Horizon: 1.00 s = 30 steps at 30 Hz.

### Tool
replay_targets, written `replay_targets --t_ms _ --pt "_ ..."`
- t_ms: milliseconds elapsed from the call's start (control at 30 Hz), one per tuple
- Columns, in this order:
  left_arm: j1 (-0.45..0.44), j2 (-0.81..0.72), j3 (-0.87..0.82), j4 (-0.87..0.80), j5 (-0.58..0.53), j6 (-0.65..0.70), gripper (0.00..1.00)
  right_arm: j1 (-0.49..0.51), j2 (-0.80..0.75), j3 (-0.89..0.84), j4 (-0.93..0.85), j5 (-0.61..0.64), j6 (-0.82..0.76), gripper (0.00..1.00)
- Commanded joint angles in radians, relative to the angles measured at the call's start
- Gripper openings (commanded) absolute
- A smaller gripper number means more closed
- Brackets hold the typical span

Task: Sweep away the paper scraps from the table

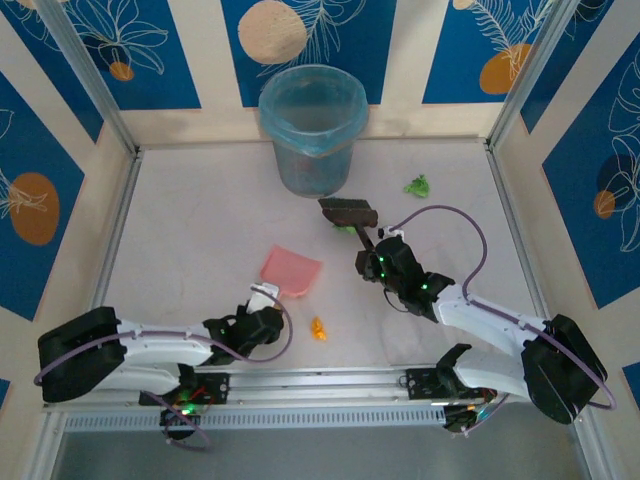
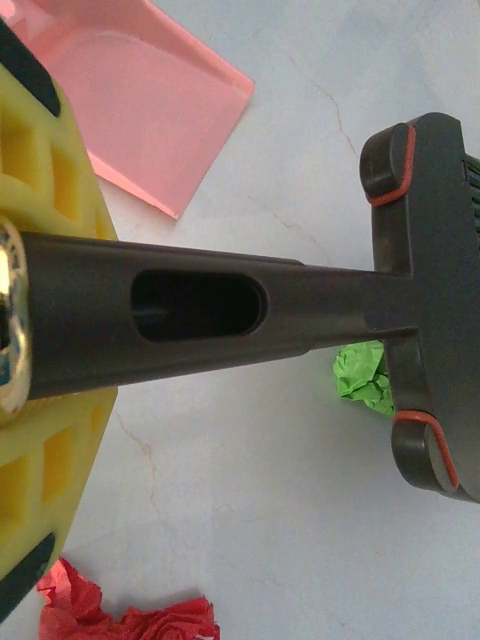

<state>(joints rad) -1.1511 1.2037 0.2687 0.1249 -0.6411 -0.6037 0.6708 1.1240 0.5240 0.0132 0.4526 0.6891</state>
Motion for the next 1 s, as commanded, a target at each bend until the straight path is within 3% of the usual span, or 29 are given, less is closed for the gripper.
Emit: replay_targets --t_ms 0,333,633,767,967 --pt "-0.01 0.012 -0.005 0.044 -0.056 0.015 0.33 0.003 -0.004 0.045 0.031 -0.006 -0.013 0.0" --pt "-0.01 -0.12 0.019 -0.096 -0.087 -0.048 0.1 0.017 -0.024 0.061 0.0 0.007 -0.037 0.0" --pt "0.034 -0.339 0.273 -0.655 -0.093 -0.123 0.06 0.027 -0.035 0.154 -0.105 -0.045 -0.03 0.0" --pt "0.167 -0.338 0.368 -0.821 0.042 -0.081 0.04 0.024 -0.031 0.318 -0.32 -0.194 0.026 0.0" --pt "0.312 -0.305 0.291 -0.719 0.164 -0.03 0.03 0.011 -0.025 0.559 -0.672 -0.458 0.096 0.0"
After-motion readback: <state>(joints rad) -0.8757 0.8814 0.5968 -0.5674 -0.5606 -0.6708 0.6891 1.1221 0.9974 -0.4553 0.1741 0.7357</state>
